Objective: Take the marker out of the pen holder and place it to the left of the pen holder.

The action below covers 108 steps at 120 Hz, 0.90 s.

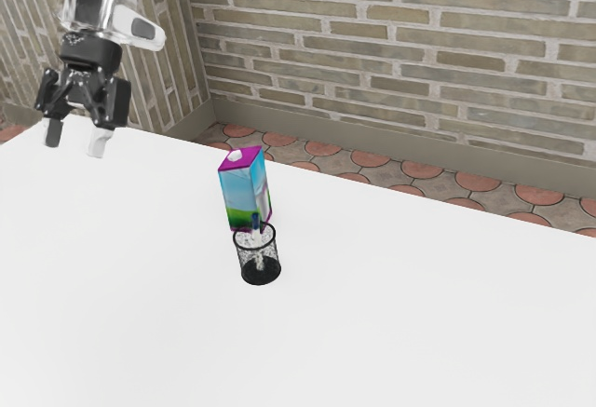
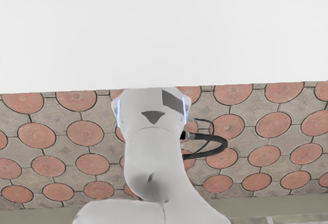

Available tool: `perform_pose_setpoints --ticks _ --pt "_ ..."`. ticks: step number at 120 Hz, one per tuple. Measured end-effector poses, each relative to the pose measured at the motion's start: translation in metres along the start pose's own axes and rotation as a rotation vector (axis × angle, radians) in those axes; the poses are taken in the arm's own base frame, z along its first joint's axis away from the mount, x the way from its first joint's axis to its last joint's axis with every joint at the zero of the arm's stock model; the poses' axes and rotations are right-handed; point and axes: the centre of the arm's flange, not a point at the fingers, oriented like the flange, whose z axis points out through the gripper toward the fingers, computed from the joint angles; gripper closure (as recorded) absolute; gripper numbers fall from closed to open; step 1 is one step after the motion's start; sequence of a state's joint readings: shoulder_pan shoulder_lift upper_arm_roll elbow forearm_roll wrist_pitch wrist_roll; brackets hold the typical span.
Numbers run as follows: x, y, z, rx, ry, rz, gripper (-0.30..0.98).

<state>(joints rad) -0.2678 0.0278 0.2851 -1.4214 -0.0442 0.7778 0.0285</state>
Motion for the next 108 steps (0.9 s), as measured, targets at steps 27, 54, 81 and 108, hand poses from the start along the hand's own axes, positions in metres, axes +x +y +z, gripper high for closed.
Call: perform_pose_setpoints --ticks 27,54,81,108 --pt "0.117 -0.014 -0.004 0.021 0.244 -0.027 0.02" --pt "0.268 0.027 0.060 0.045 0.254 0.033 0.02" --pt "0.326 0.077 0.065 0.108 0.362 0.111 0.02" --pt "0.358 0.074 0.076 0.140 0.386 0.113 0.03"
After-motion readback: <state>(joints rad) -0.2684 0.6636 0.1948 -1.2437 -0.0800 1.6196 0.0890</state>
